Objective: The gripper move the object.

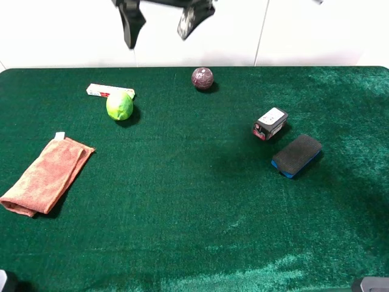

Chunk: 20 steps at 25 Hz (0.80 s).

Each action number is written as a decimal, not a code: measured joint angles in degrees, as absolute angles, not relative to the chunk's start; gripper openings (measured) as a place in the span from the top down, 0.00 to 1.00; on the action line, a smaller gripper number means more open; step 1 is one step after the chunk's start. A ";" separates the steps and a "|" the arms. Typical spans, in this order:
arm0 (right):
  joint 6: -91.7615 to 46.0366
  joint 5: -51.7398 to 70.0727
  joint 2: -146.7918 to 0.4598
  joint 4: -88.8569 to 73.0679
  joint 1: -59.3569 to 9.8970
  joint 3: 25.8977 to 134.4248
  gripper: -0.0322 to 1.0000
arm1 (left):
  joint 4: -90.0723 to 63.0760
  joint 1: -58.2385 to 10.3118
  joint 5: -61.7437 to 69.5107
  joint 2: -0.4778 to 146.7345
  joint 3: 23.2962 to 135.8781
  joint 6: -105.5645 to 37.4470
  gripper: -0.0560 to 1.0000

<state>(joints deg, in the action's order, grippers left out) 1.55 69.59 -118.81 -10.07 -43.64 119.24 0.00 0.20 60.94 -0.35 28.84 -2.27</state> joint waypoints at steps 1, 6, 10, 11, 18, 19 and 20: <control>1.55 69.59 -117.80 -9.82 -43.64 118.97 0.30 | 0.00 0.20 60.94 -0.35 28.84 -2.27 0.01; 1.36 69.59 -111.55 -7.42 -43.64 113.12 0.30 | 0.00 0.20 60.94 -0.35 28.84 -2.27 0.01; 1.36 69.67 -104.92 -4.54 -43.64 105.45 0.30 | 0.00 0.20 60.94 -0.35 28.84 -2.27 0.01; 1.36 69.67 -103.31 -3.70 -43.64 103.76 0.30 | 0.00 0.20 60.94 -0.35 28.84 -2.27 0.01; 2.86 69.67 -90.35 -0.65 -43.64 91.49 0.30 | 0.00 0.20 60.94 -0.35 28.84 -2.27 0.01; 2.88 69.72 -88.48 -0.64 -43.64 90.17 0.30 | 0.00 0.20 60.94 -0.35 28.84 -2.27 0.01; 2.93 69.71 -86.68 -0.59 -43.64 88.64 0.30 | 0.00 0.20 60.94 -0.35 28.84 -2.27 0.01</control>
